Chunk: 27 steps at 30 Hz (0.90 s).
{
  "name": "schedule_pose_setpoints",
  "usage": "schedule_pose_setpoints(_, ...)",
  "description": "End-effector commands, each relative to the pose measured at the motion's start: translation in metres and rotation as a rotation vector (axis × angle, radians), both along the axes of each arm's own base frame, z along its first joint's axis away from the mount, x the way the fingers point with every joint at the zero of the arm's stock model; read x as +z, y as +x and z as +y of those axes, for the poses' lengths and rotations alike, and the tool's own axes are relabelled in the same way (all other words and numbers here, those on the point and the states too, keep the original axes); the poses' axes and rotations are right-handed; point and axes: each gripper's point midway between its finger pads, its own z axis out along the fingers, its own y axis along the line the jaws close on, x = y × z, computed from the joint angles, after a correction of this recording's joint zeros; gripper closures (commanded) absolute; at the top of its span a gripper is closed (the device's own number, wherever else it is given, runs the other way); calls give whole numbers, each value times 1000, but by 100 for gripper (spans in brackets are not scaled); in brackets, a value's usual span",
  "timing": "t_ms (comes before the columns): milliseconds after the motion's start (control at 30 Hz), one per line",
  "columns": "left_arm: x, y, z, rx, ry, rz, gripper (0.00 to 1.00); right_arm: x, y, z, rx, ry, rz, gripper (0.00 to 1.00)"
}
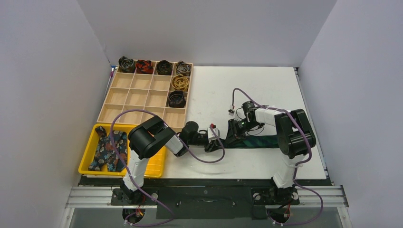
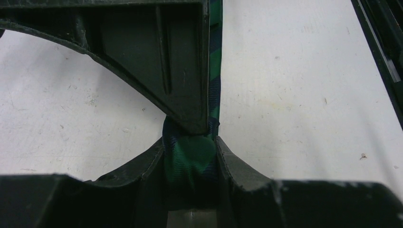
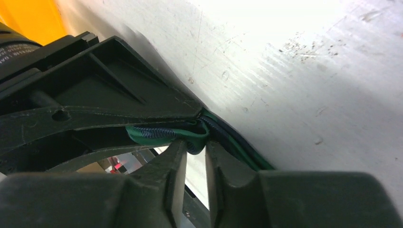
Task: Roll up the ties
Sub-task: Roll the tie at the center of the board.
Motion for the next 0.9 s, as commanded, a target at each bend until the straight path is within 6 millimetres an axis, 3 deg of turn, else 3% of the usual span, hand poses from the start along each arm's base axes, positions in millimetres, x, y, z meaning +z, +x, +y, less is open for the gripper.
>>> schedule_pose_setpoints(0, -54, -21, 29, 13, 184, 165, 81, -4, 16, 4, 14, -23, -70, 90)
schedule_pose_setpoints(33, -51, -20, 29, 13, 178, 162, 77, -7, 16, 1, 23, -39, -76, 99)
schedule_pose_setpoints(167, -26, -11, 34, 50, 100, 133, 50, -25, 9, -18, 34, -149, -51, 100)
schedule_pose_setpoints(300, -8, -8, 41, 56, 68, 84, 41, -36, 2, -28, 43, -211, -19, 100)
schedule_pose_setpoints(633, 10, -3, 21, 31, 11, 36, 44, -47, 3, -33, 69, -267, -12, 100)
schedule_pose_setpoints(700, 12, 0, 17, 35, 2, 36, 49, -48, 2, -33, 72, -270, -11, 100)
schedule_pose_setpoints(767, 21, 0, 15, 26, -23, 17, 60, -49, 2, -33, 72, -275, -11, 100)
schedule_pose_setpoints(867, 43, -6, 6, -13, -67, -12, 67, -51, 2, -33, 78, -279, -11, 100)
